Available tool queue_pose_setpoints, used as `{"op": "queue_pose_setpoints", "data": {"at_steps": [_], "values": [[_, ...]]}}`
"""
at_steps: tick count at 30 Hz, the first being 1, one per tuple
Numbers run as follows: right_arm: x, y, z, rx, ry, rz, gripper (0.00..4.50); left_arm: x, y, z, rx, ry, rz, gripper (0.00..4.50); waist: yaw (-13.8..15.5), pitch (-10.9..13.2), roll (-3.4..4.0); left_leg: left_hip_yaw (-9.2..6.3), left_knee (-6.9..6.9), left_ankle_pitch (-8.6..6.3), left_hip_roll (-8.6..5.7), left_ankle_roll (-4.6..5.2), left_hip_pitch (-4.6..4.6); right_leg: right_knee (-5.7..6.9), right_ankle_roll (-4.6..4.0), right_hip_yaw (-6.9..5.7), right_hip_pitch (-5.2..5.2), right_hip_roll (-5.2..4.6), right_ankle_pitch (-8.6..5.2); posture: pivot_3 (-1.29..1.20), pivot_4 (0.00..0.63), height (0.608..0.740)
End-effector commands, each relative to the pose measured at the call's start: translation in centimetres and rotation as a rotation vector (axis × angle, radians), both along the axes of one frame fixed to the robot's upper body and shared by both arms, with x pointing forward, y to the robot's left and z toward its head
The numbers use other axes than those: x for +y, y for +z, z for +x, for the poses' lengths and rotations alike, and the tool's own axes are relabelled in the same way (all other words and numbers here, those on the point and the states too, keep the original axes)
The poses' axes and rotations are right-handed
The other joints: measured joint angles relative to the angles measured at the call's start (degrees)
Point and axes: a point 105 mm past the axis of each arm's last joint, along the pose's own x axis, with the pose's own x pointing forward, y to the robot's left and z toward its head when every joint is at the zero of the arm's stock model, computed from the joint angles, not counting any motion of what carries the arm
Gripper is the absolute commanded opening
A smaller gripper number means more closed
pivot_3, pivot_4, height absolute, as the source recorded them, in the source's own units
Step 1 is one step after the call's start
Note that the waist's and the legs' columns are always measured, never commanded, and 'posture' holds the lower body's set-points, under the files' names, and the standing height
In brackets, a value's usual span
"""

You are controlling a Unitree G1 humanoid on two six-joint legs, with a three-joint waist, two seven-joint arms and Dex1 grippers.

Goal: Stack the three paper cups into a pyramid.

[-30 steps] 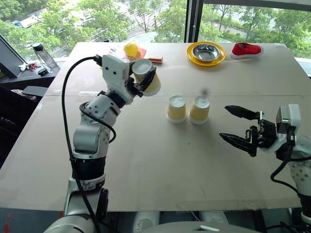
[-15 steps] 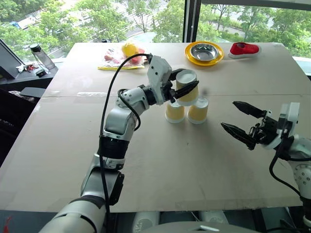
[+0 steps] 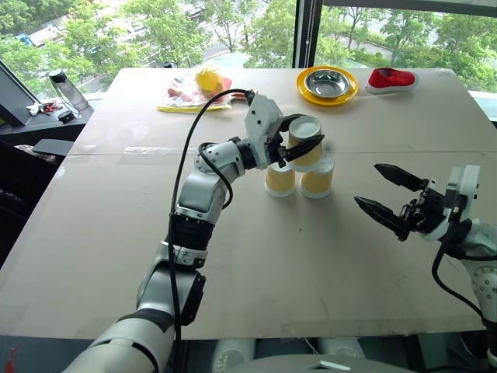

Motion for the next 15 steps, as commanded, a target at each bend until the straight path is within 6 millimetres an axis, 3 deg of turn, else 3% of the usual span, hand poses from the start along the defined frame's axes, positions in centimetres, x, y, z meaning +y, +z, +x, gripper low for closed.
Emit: {"op": "queue_pose_setpoints", "data": {"at_steps": [1,4,7,9,15], "values": [[0.1,1.4,-0.5,-0.058,0.020,-0.005,4.50,-0.2,0.9,-0.2,-0.056,-0.006,0.014,2.53,0.00,0.00,0.00,0.00,0.00,0.00,0.00,0.00,0.00,0.00,0.00,0.00,0.00,0.00,0.00,0.00,0.150,0.740],[0.1,1.6,-0.5,-0.065,0.022,-0.004,4.50,-0.2,0.8,-0.4,-0.046,-0.023,0.000,2.53,0.00,0.00,0.00,0.00,0.01,0.00,0.00,0.00,0.00,0.01,0.00,0.01,0.00,0.00,0.00,0.00,0.150,0.740],[0.2,1.8,-0.5,-0.073,0.023,-0.003,4.50,-0.3,0.8,-0.8,-0.045,-0.039,-0.010,4.02,-0.01,0.00,0.00,0.00,0.01,0.00,0.00,0.00,0.00,0.02,0.00,0.00,0.00,0.00,0.00,0.00,0.150,0.740],[0.3,2.0,-0.4,-0.078,0.020,-0.002,4.50,-0.3,0.9,-0.8,-0.047,-0.040,-0.020,4.35,-0.01,0.00,0.00,0.00,0.02,0.00,0.00,0.00,0.00,0.02,0.00,0.00,0.00,0.00,0.00,0.00,0.150,0.740],[0.4,2.1,-0.2,-0.083,0.021,-0.001,4.50,-0.3,2.3,-0.8,-0.101,-0.034,-0.051,4.35,0.01,0.00,0.00,0.00,0.03,0.00,0.00,0.01,0.00,0.02,0.00,0.00,0.00,0.00,0.00,0.00,0.150,0.740]]}}
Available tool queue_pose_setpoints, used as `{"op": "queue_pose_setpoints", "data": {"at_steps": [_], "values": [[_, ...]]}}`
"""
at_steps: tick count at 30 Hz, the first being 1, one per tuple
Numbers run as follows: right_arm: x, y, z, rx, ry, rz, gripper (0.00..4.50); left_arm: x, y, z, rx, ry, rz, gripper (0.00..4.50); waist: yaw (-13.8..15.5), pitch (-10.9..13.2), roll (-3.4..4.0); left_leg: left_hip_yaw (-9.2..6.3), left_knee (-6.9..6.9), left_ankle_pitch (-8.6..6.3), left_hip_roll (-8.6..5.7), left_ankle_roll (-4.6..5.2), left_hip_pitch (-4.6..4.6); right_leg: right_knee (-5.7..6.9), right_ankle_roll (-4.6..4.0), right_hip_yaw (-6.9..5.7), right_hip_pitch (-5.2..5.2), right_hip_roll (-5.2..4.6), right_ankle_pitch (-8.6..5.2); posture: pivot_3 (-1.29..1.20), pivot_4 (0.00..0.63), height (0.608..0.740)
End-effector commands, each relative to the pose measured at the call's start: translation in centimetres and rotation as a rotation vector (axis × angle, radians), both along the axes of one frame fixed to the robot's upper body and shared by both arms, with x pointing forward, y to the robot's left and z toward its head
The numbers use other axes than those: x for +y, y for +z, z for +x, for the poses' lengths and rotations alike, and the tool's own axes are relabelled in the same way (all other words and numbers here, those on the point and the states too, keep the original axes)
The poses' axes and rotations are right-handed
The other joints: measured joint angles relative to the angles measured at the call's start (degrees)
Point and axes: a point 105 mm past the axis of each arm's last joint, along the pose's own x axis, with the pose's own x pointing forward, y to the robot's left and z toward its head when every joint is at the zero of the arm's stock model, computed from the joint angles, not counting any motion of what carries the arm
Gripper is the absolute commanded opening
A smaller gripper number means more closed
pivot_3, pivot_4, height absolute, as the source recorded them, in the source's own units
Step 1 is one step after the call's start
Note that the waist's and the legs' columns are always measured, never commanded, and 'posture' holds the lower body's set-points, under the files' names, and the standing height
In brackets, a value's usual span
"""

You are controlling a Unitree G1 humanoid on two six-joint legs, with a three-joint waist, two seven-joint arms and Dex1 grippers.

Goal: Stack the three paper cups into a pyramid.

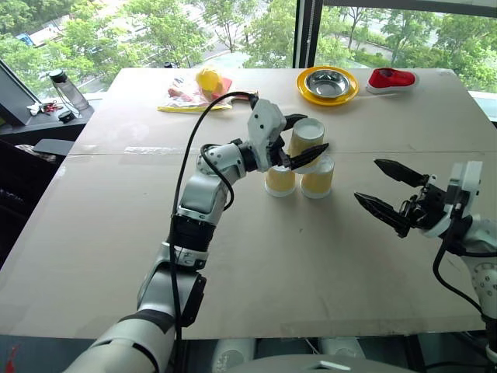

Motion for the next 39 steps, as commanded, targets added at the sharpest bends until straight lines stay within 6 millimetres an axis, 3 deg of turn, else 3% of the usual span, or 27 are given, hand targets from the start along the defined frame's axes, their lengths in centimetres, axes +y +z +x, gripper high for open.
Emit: {"op": "queue_pose_setpoints", "data": {"at_steps": [1,8,13,15,19,23,28,32,39], "values": [[0.1,1.2,-0.4,-0.054,0.010,-0.009,4.50,0.1,2.8,-0.6,-0.098,-0.008,-0.057,4.35,0.00,0.00,0.00,0.00,0.00,0.00,0.00,0.00,0.00,0.00,0.00,0.00,0.00,0.00,0.00,0.00,0.150,0.740],[-0.2,1.0,-0.4,-0.052,0.004,-0.014,4.50,0.7,5.9,-3.3,-0.209,-0.097,-0.067,4.35,-0.05,0.00,0.00,0.00,-0.01,0.01,0.02,-0.01,-0.01,0.00,0.00,0.01,-0.01,0.00,0.00,0.00,0.150,0.740],[-0.4,0.7,-0.4,-0.049,0.004,-0.021,4.50,2.6,7.8,-4.8,-0.190,-0.088,-0.126,4.35,-0.09,0.00,0.00,0.00,0.01,0.00,0.06,0.00,0.00,0.03,0.00,0.01,0.00,0.00,0.00,0.00,0.150,0.740],[-0.6,0.3,-0.5,-0.046,0.000,-0.028,4.50,4.4,6.5,-4.8,-0.113,-0.038,-0.097,4.35,-0.25,-0.01,0.03,0.01,0.01,0.00,0.07,0.00,0.03,0.05,0.00,0.03,-0.01,0.01,0.00,0.00,0.150,0.740],[-1.6,-1.7,-0.6,-0.029,-0.022,-0.042,4.50,9.7,1.5,-6.0,0.078,0.110,0.035,4.35,-1.14,-0.03,0.08,0.08,-0.16,-0.01,0.19,0.01,0.20,0.09,-0.01,0.19,-0.01,0.06,-0.01,0.00,0.150,0.740],[-3.1,-5.3,-0.6,0.043,-0.035,-0.119,4.50,14.3,-6.1,-9.2,0.328,0.290,0.148,4.35,-1.25,0.00,0.05,0.11,-0.17,-0.11,0.28,0.18,0.16,0.04,-0.02,0.21,-0.03,-0.01,-0.01,0.00,0.150,0.740],[-4.6,-7.9,-0.3,0.093,-0.044,-0.168,4.50,16.1,-11.3,-11.1,0.401,0.446,0.212,4.35,0.18,-0.01,0.05,0.08,-0.08,-0.12,0.23,0.20,0.21,0.03,-0.05,0.25,0.11,-0.13,0.00,0.00,0.150,0.740],[-5.3,-8.8,0.0,0.109,-0.040,-0.192,4.50,16.2,-12.9,-11.7,0.385,0.508,0.212,4.35,0.34,0.01,0.09,0.00,-0.08,-0.13,0.19,0.20,0.62,-0.10,-0.12,0.28,0.60,-0.19,0.02,0.00,0.150,0.740],[-5.6,-9.1,0.3,0.125,-0.018,-0.200,4.50,16.0,-13.4,-11.9,0.363,0.541,0.204,4.35,-0.02,0.00,0.10,0.01,-0.13,-0.13,0.19,0.20,0.64,-0.21,-0.12,0.26,0.65,-0.26,0.02,0.00,0.150,0.740]]}}
